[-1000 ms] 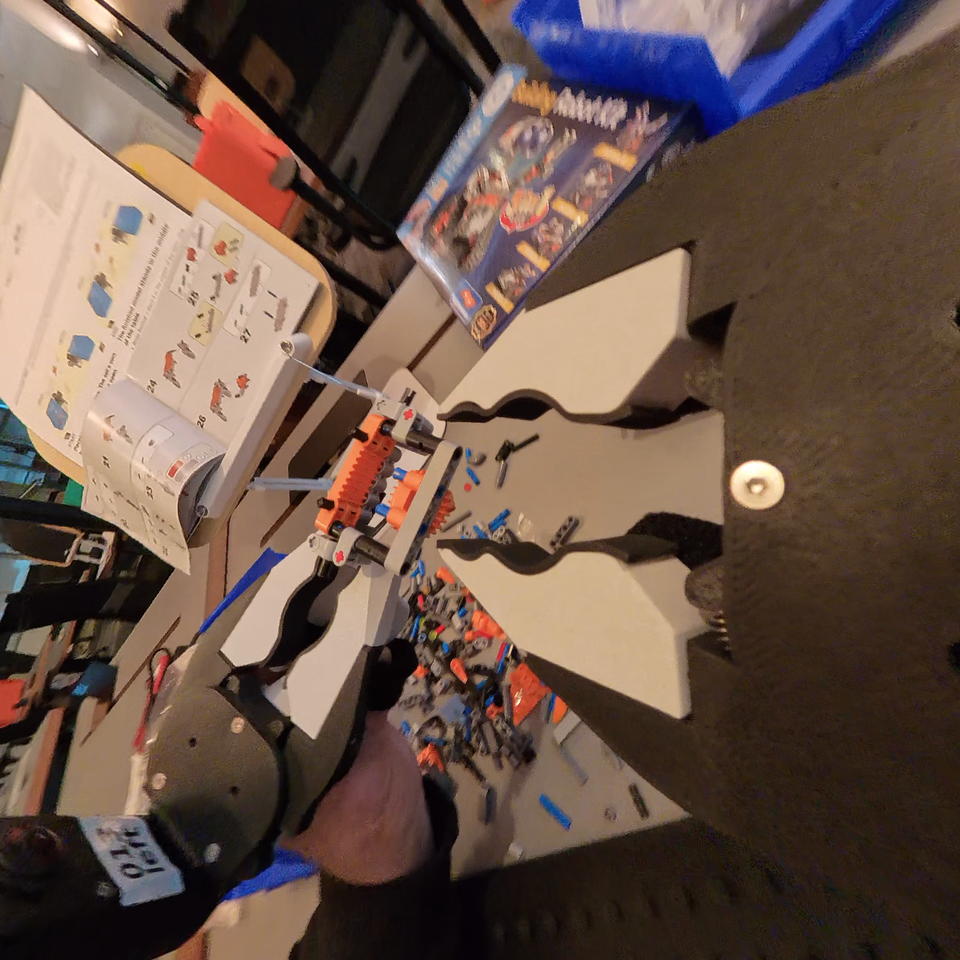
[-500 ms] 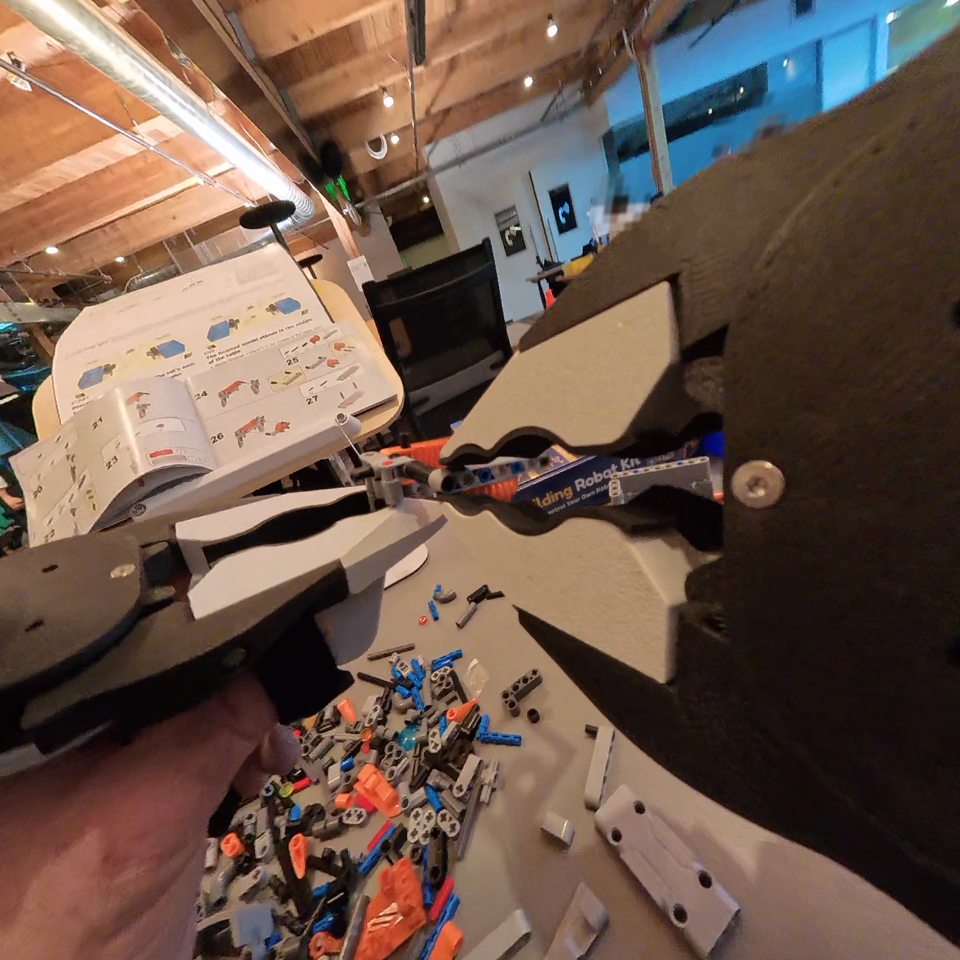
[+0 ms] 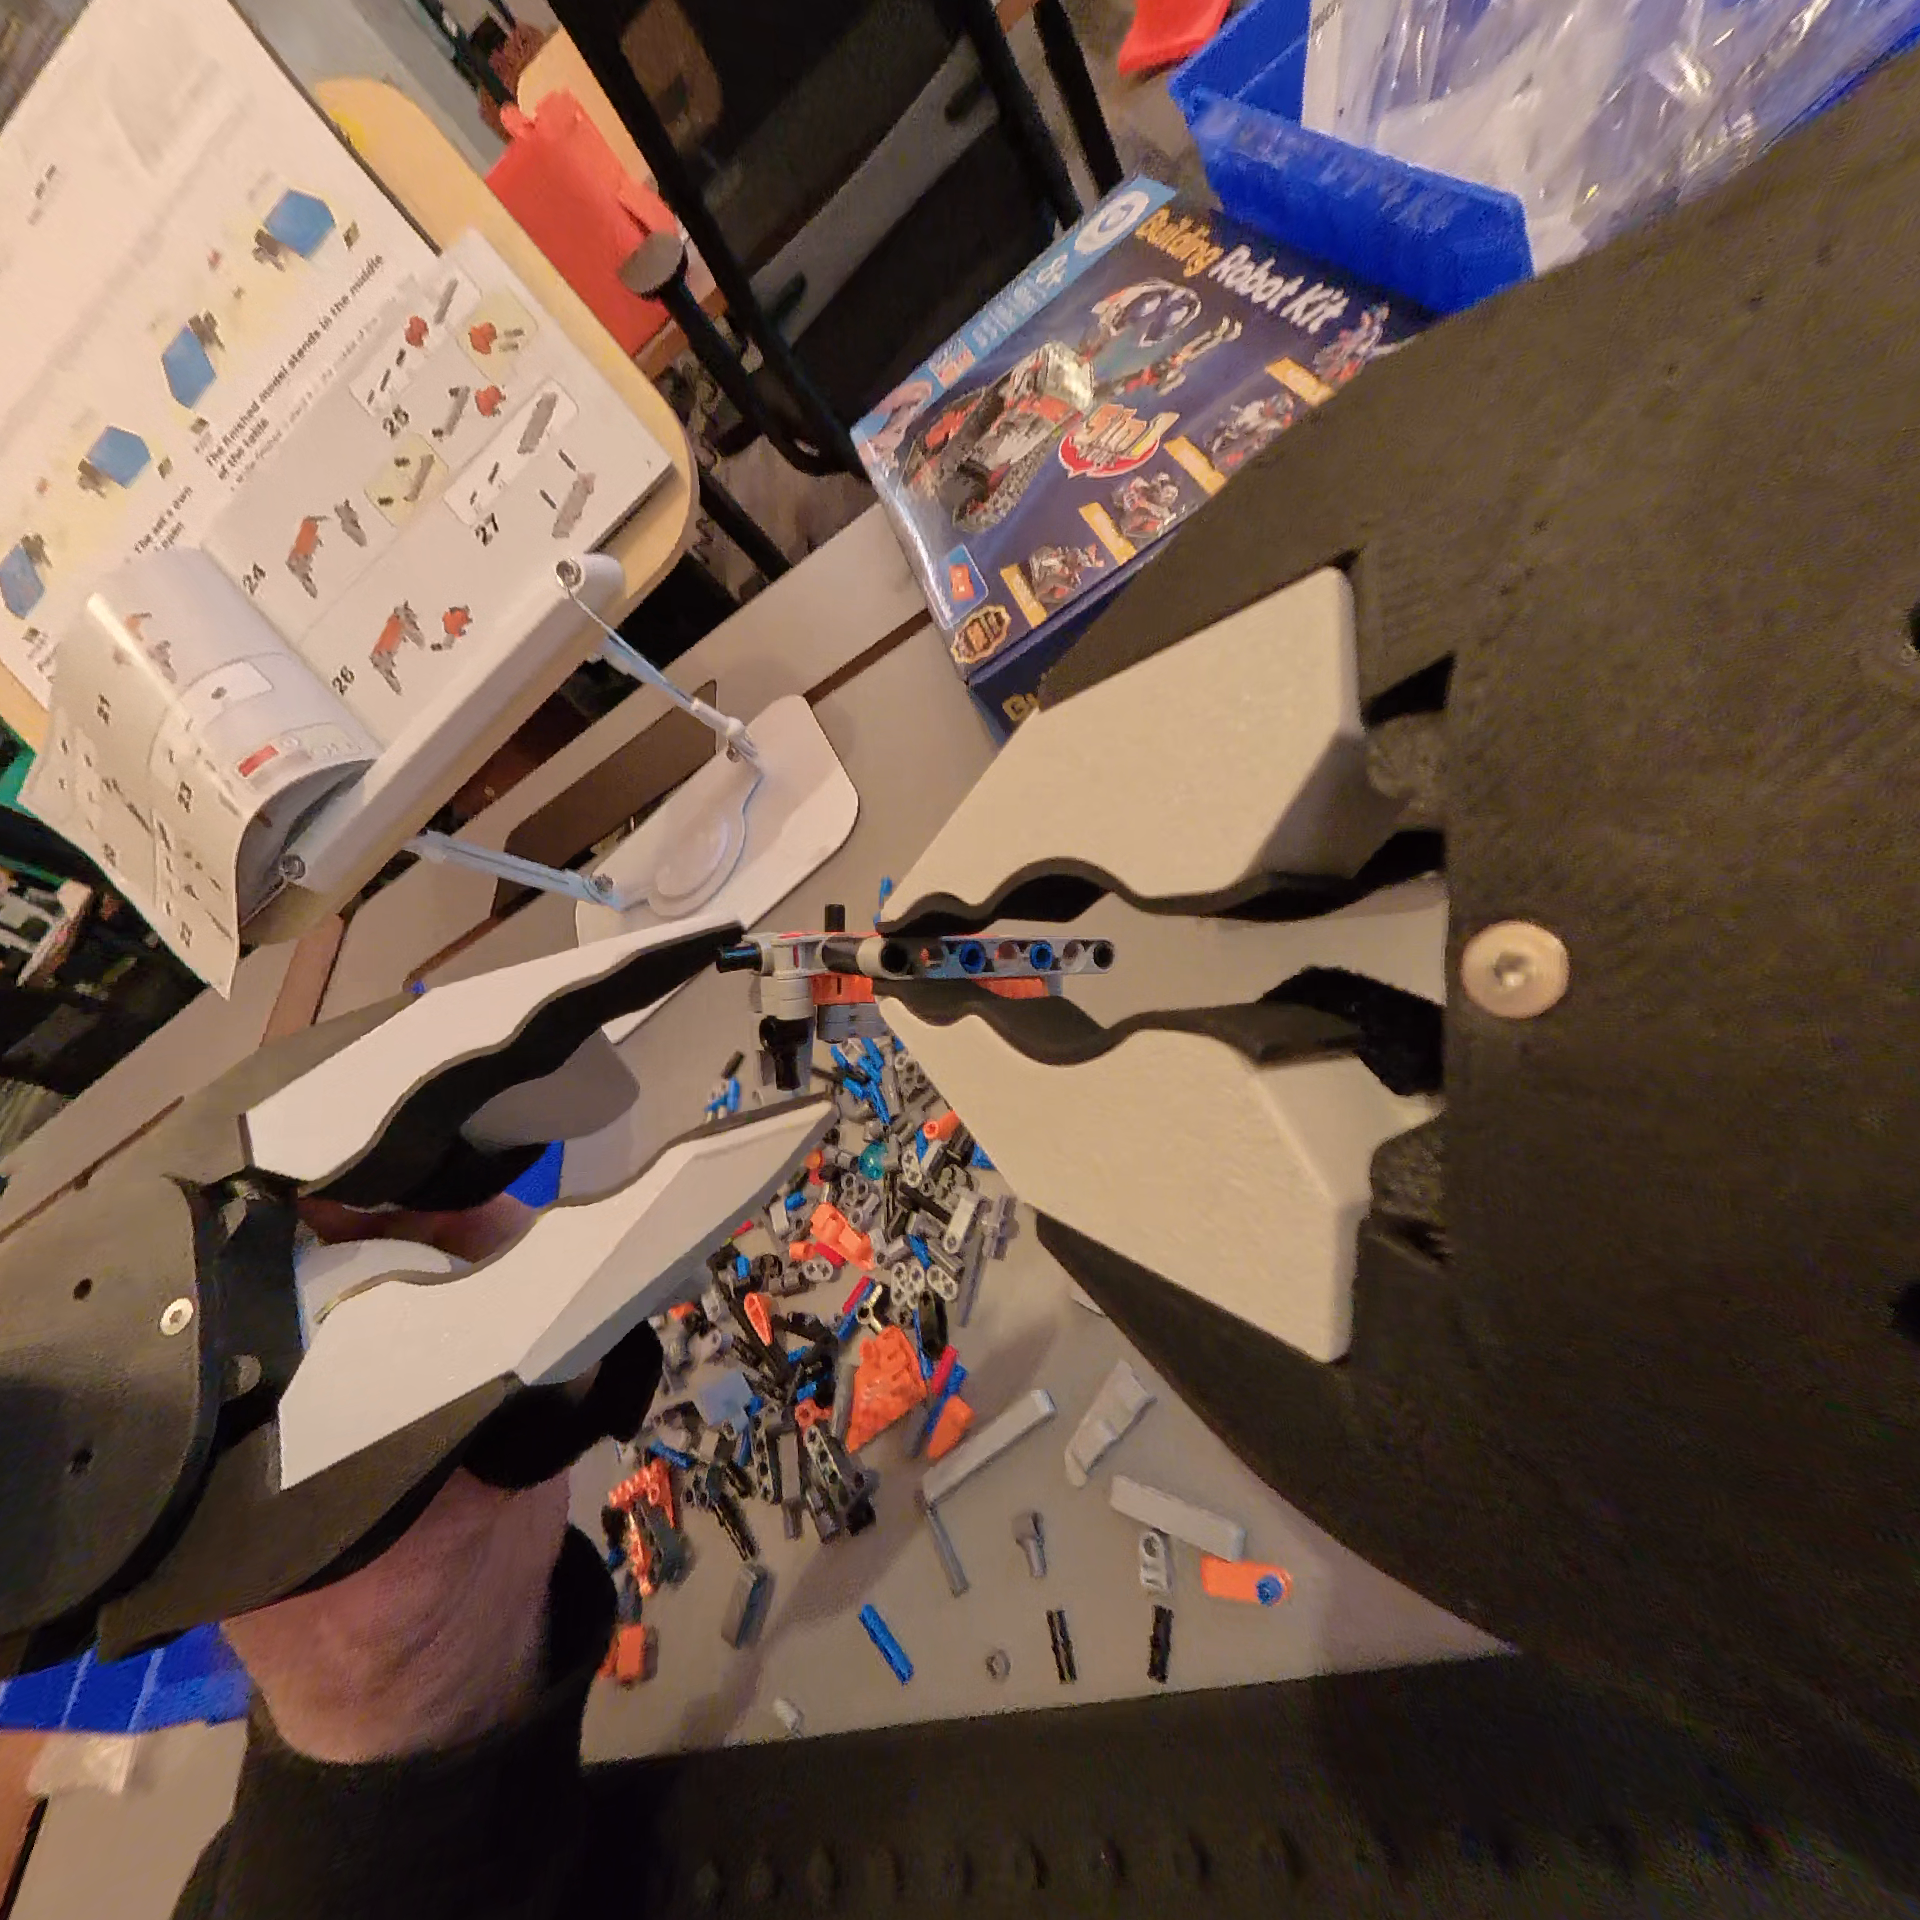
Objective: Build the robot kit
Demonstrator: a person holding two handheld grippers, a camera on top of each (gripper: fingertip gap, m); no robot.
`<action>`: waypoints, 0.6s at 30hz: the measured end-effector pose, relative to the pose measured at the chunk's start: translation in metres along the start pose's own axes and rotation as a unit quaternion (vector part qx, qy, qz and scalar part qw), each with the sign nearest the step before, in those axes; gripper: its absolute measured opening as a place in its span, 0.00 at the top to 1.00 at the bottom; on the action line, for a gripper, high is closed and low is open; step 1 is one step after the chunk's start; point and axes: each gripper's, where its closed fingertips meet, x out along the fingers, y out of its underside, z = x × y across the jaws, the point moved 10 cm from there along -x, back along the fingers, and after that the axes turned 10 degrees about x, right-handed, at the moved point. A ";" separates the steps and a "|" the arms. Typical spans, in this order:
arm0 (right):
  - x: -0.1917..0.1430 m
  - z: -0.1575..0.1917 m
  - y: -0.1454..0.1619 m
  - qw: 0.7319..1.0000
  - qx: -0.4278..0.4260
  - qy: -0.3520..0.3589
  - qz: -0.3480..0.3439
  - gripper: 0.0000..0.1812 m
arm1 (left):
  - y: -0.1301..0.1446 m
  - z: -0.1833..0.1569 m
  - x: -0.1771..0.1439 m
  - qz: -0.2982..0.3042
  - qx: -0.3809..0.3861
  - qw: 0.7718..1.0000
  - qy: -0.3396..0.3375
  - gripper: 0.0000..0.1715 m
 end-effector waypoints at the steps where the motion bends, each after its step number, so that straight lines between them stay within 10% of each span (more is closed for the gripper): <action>1: 0.000 0.000 0.001 1.000 0.001 -0.012 0.006 0.97 | 0.000 -0.002 0.001 0.012 0.018 1.000 -0.001 0.77; 18: 0.006 0.012 0.006 0.995 -0.022 -0.093 0.039 0.97 | 0.014 -0.020 0.015 0.084 0.074 0.992 0.061 0.83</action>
